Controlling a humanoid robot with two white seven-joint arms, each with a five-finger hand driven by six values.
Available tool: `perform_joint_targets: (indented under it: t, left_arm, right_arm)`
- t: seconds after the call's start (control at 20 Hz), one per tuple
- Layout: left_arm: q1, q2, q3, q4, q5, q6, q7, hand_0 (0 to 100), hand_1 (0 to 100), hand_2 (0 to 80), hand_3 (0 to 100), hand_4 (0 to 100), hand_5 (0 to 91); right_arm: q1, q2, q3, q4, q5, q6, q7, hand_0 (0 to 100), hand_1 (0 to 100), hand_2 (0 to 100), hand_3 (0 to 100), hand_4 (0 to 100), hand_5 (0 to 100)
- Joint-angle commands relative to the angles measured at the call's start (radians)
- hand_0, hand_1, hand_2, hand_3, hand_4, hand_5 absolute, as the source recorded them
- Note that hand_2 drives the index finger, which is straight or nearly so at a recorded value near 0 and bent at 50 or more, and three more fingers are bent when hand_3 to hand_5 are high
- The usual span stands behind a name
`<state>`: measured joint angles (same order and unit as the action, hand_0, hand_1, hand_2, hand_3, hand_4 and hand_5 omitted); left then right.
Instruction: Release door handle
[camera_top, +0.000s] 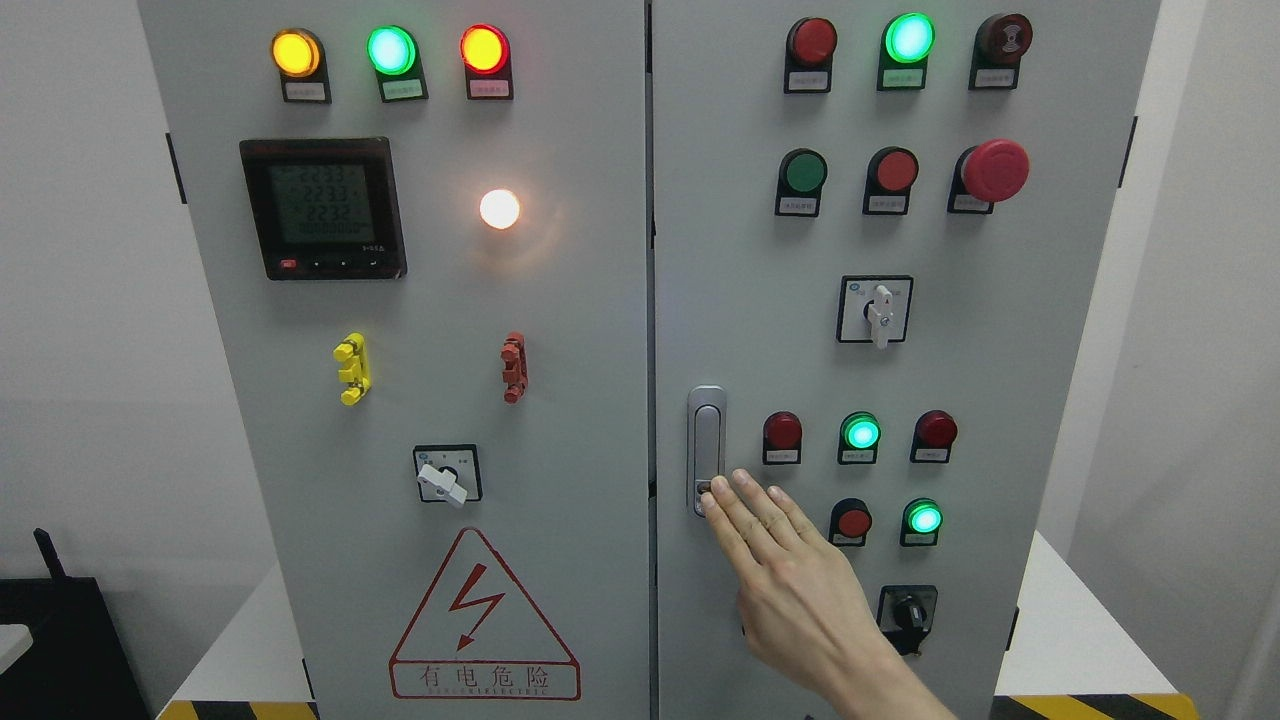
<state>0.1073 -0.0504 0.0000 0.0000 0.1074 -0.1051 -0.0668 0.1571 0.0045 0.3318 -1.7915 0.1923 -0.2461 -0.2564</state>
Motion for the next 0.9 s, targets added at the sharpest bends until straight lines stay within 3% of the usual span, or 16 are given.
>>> perform_joint_targets:
  t: [0.0,0.5,0.55,0.6,0.65,0.7,0.75,0.85]
  left_arm:
    - [0.000,0.000,-0.014,0.020,0.000,-0.001,-0.001,12,39,0.0,0,0,0.0]
    - [0.000,0.000,-0.014,0.020,0.000,-0.001,-0.001,12,39,0.0,0,0,0.0]
    - [-0.001,0.000,-0.014,0.020,0.000,-0.001,-0.001,12,39,0.0,0,0,0.0]
    - [0.000,0.000,-0.014,0.020,0.000,-0.001,-0.001,12,39,0.0,0,0,0.0]
    - [-0.001,0.001,-0.014,0.020,0.000,-0.001,-0.001,12,39,0.0,0,0,0.0]
    - [0.000,0.000,-0.014,0.020,0.000,-0.001,-0.001,12,39,0.0,0,0,0.0]
    - [0.000,0.000,-0.014,0.020,0.000,-0.001,-0.001,12,39,0.0,0,0,0.0]
    - [0.000,0.001,-0.014,0.020,0.000,-0.001,-0.001,12,39,0.0,0,0,0.0]
  right_arm:
    - [-0.001,-0.012,0.000,0.003,0.002,0.001,0.000,50,20,0,5,0,0]
    - [-0.005,-0.014,-0.004,-0.005,0.012,-0.005,0.000,50,20,0,3,0,0]
    - [-0.005,-0.014,-0.001,-0.015,0.031,-0.010,-0.001,50,21,0,4,1,0]
    - [-0.004,-0.014,0.000,-0.020,0.082,-0.025,-0.006,50,21,0,11,8,1]
    - [-0.004,-0.014,-0.007,-0.020,0.160,-0.050,-0.017,50,22,0,16,15,6]
    - [-0.005,-0.011,-0.014,-0.020,0.242,-0.074,-0.030,48,25,0,34,33,23]
    - [-0.007,-0.006,-0.016,-0.022,0.319,-0.087,-0.044,47,26,0,41,38,29]
    - [-0.028,0.006,-0.019,-0.025,0.468,-0.088,-0.085,43,30,0,64,61,60]
